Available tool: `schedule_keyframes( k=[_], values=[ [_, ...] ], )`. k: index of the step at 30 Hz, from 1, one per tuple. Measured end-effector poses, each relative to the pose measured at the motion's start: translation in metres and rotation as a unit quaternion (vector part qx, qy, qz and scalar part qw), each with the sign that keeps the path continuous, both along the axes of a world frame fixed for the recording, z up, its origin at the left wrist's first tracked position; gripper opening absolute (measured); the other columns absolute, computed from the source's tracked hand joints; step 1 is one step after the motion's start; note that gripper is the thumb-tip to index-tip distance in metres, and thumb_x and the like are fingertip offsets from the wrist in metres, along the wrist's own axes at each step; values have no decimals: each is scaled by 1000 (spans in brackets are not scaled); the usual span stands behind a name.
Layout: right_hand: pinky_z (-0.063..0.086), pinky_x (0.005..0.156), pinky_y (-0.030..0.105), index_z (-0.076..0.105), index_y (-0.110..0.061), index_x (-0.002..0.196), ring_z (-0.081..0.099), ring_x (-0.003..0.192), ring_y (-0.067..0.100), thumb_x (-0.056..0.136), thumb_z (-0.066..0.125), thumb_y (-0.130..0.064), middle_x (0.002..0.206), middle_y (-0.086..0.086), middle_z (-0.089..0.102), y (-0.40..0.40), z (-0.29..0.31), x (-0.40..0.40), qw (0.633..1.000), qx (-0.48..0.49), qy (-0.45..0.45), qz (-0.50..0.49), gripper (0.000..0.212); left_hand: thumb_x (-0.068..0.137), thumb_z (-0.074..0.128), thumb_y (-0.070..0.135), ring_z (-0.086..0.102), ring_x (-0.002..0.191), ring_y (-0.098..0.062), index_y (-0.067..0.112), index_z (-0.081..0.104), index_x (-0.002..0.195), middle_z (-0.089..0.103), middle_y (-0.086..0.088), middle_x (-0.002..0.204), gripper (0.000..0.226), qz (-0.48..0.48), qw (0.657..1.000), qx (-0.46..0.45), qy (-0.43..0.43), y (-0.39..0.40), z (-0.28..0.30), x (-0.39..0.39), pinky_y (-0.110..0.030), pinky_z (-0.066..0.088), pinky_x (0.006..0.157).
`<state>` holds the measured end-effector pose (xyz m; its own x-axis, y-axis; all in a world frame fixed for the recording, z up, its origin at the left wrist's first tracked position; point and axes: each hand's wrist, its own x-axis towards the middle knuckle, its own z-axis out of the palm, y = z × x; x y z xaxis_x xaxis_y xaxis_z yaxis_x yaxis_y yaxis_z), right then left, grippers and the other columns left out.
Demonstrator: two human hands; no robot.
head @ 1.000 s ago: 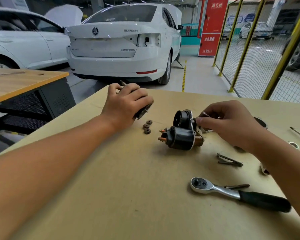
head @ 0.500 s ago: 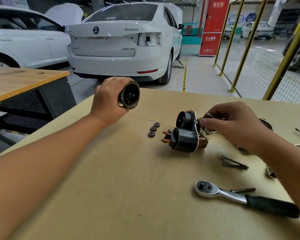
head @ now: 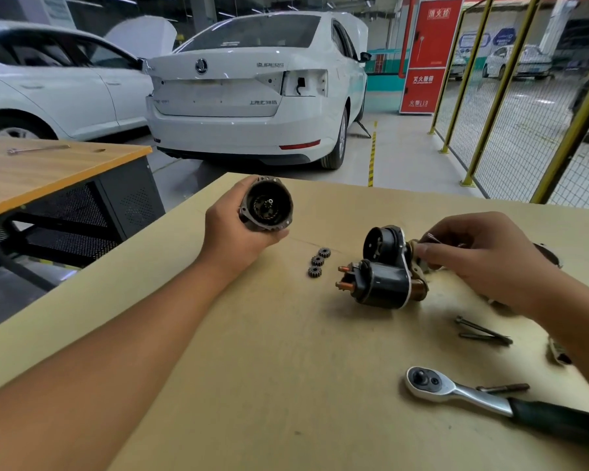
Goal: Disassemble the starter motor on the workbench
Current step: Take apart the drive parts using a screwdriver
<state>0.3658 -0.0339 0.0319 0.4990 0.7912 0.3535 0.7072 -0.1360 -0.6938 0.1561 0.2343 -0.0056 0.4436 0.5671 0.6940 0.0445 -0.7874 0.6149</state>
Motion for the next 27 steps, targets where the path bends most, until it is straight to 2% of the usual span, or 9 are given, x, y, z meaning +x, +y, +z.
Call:
schedule_keyframes(
  k=[3, 6, 11, 14, 16, 18, 21, 24, 27],
  values=[
    [48, 66, 30, 77, -28, 78, 66, 67, 7, 85, 78, -25, 70, -8, 73, 0, -1, 1, 1000, -5, -5, -2, 8, 62, 99, 16, 64, 110, -3, 20, 66, 127, 71, 9, 114, 73, -16, 997, -64, -48, 2, 0, 3, -19, 51, 94],
    [47, 66, 29, 77, -28, 79, 66, 68, 6, 85, 78, -25, 71, -9, 73, 0, 0, 1, 1000, -6, -11, -2, 7, 59, 94, 34, 68, 103, -6, 38, 70, 107, 74, 14, 104, 54, -25, 979, -173, -103, 6, 2, 3, -23, 55, 86],
    [48, 66, 31, 77, -29, 79, 66, 67, 7, 85, 77, -26, 70, -9, 73, 2, -1, 0, 1000, -9, -10, 1, 7, 55, 90, 50, 71, 99, -11, 29, 72, 106, 75, 8, 100, 58, -14, 963, -249, -101, 18, 3, -1, -25, 57, 79],
    [53, 69, 37, 76, -28, 78, 67, 68, 10, 85, 77, -26, 71, -8, 73, 3, -3, -1, 1000, -15, -11, 2, 7, 56, 91, 49, 71, 100, -13, 29, 72, 107, 75, 7, 101, 58, -20, 971, -226, -71, 18, 6, -4, -32, 59, 83],
    [55, 74, 43, 77, -27, 78, 68, 72, 17, 85, 76, -26, 71, -7, 73, 3, -3, -1, 1000, -19, -13, 2, 6, 55, 92, 49, 69, 98, -6, 31, 71, 108, 74, 11, 102, 59, -22, 977, -207, -44, 13, 8, -4, -27, 58, 82],
    [55, 75, 45, 77, -27, 80, 69, 73, 19, 86, 76, -25, 71, -7, 73, 3, -4, -2, 1000, -21, -12, -1, 6, 60, 96, 40, 68, 97, -1, 32, 71, 108, 74, 12, 103, 55, -31, 979, -199, -23, 10, 10, -2, -23, 55, 80],
    [53, 72, 40, 76, -26, 80, 66, 70, 11, 86, 77, -23, 73, -10, 72, 1, -6, -5, 999, -28, -16, -6, 7, 67, 97, 21, 69, 96, 0, 31, 71, 108, 75, 10, 105, 49, -51, 979, -196, -7, 8, 8, 2, -27, 57, 84],
    [50, 69, 37, 76, -25, 80, 64, 72, 9, 86, 76, -21, 77, -15, 70, 0, -6, -7, 999, -32, -23, -6, 7, 68, 96, 20, 68, 103, -7, 26, 71, 114, 74, 7, 108, 52, -60, 982, -180, 22, 7, 7, 5, -32, 56, 91],
    [49, 66, 34, 76, -25, 78, 65, 68, 10, 86, 76, -20, 73, -10, 71, 0, -6, -7, 1000, -25, -12, -3, 10, 65, 98, 23, 67, 98, 2, 34, 72, 106, 75, 15, 100, 50, -63, 985, -140, 76, 7, 1, 3, -19, 52, 85]
  ],
)
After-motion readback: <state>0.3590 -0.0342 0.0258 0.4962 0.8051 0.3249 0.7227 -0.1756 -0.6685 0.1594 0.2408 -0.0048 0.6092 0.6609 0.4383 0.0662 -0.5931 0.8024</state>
